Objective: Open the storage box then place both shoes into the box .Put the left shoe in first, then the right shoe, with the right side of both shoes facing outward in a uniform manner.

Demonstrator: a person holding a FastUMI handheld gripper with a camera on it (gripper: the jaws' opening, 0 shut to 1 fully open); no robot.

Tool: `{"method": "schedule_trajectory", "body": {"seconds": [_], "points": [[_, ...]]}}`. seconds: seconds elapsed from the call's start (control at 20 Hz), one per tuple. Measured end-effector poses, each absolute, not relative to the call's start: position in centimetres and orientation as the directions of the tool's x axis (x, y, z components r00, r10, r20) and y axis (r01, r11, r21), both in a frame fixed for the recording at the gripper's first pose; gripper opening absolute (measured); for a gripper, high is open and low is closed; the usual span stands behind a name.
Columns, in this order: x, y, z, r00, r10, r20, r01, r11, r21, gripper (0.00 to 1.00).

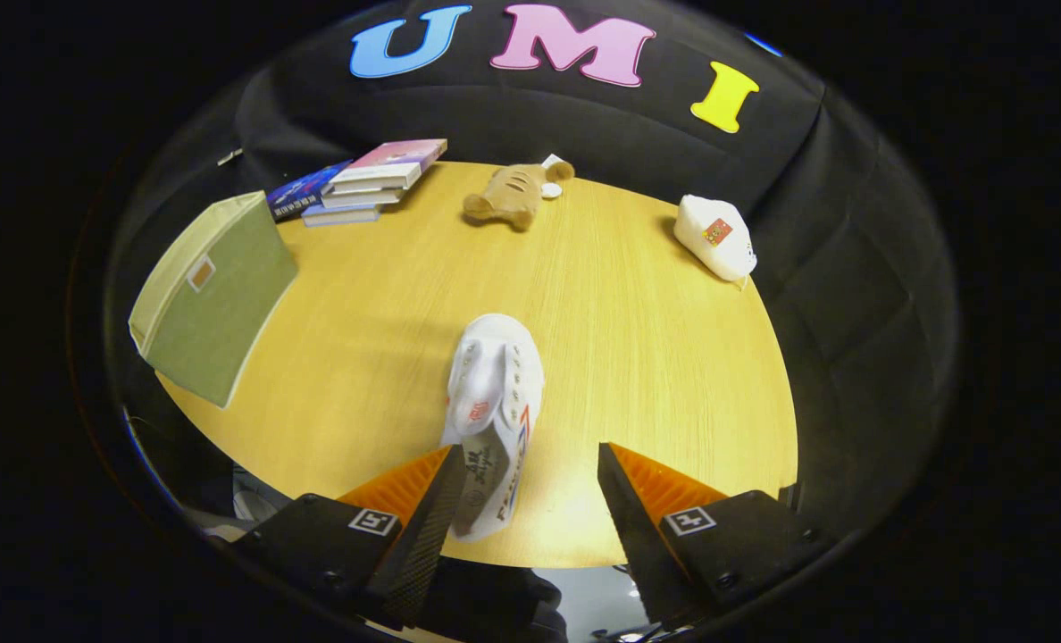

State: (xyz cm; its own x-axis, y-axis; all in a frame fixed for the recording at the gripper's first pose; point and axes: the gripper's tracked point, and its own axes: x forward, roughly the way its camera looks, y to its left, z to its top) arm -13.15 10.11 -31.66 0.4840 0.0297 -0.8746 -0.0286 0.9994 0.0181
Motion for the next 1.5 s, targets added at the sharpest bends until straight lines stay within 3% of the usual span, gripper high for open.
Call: {"method": "schedule_trajectory", "body": {"seconds": [0.25,0.4,0.7,0.85,0.9,1.25,1.5], "points": [[-12.3,10.9,-35.6,0.451,0.042,-0.892,-0.047,0.999,0.023,0.78],[-11.1,11.1,-37.1,0.451,0.046,-0.892,-0.022,0.999,0.04,0.76],[-8.5,12.5,-38.6,0.454,0.068,-0.888,0.017,0.996,0.085,0.39],[-8.4,11.8,-39.2,0.432,0.024,-0.901,0.068,0.996,0.059,0.11],[-8.3,12.1,-39.1,0.433,0.04,-0.9,0.086,0.993,0.085,0.06],[-8.1,12.6,-35.0,0.485,0.082,-0.871,0.201,0.959,0.202,0.05],[-6.6,15.3,-28.2,0.551,0.137,-0.823,0.165,0.949,0.268,0.05]]}}
